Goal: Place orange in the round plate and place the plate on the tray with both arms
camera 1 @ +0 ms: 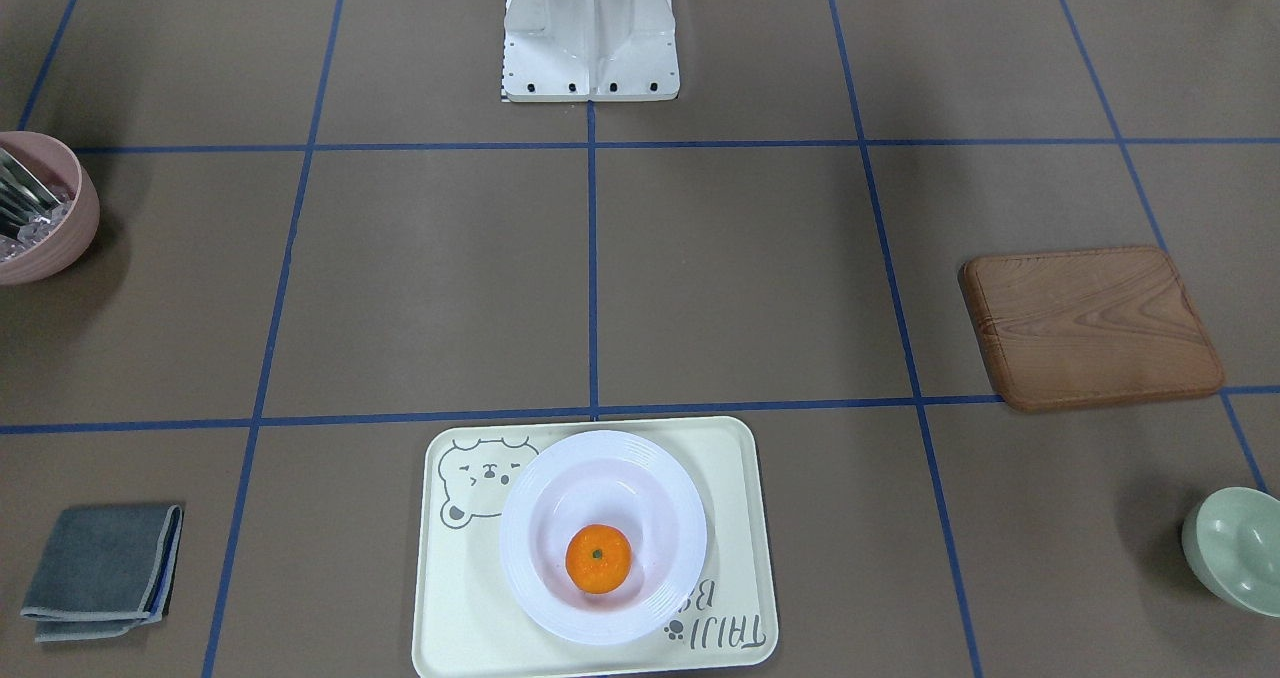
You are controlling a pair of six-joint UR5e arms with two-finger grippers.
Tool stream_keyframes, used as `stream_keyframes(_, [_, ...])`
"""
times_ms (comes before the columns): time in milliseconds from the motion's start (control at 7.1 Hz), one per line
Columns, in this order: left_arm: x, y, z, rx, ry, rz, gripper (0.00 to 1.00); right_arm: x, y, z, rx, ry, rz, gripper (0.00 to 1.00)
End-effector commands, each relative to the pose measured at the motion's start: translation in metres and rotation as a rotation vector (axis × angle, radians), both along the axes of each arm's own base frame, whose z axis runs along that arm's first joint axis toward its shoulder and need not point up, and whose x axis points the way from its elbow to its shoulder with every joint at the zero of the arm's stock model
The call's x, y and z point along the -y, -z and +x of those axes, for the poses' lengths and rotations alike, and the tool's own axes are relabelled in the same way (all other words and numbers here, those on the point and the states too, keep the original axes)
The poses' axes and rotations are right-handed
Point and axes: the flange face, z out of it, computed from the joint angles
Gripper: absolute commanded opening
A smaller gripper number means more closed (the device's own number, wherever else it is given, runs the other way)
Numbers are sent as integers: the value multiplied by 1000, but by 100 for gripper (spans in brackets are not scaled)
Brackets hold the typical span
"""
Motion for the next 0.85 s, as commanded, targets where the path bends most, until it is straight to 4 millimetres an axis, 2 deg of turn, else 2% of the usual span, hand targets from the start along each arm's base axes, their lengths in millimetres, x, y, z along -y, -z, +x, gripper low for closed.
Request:
stream_keyframes(0, [0,0,0,0,0,0,99,0,2,0,0,0,5,100])
stream_keyframes(705, [0,-2,0,0,0,-4,99,0,4,-2,22,1,7,100])
